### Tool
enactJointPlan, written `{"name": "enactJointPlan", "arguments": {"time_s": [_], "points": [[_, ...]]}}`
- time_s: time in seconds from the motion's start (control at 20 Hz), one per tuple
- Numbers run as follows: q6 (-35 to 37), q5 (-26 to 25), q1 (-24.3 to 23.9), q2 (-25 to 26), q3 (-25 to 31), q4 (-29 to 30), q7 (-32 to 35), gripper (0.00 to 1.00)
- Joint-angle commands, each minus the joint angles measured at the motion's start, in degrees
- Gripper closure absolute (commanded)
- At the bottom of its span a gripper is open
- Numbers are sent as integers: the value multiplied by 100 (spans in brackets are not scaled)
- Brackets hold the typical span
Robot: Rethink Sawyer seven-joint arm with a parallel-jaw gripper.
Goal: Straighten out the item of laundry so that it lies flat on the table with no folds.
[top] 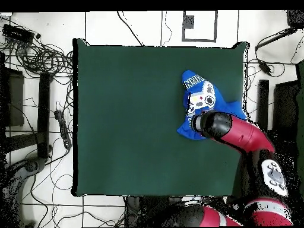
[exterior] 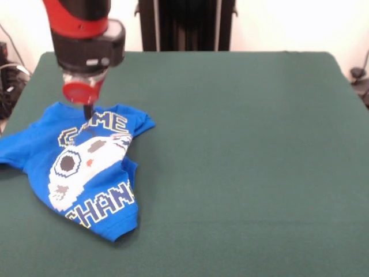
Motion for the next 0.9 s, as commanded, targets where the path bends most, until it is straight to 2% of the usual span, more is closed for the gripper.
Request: {"name": "enactJointPlan", "arguments": {"time_s": [0.05,0.25,0.45,0.6,0.9], "points": [[-151,254,38,-751,498,1686,183,100],[-291,216,-114,-874,553,1973,110,100],[-409,165,-198,-853,593,2023,85,100],[-341,96,-209,-758,583,1804,24,100],[126,91,-216,-354,628,1010,-127,100]]}}
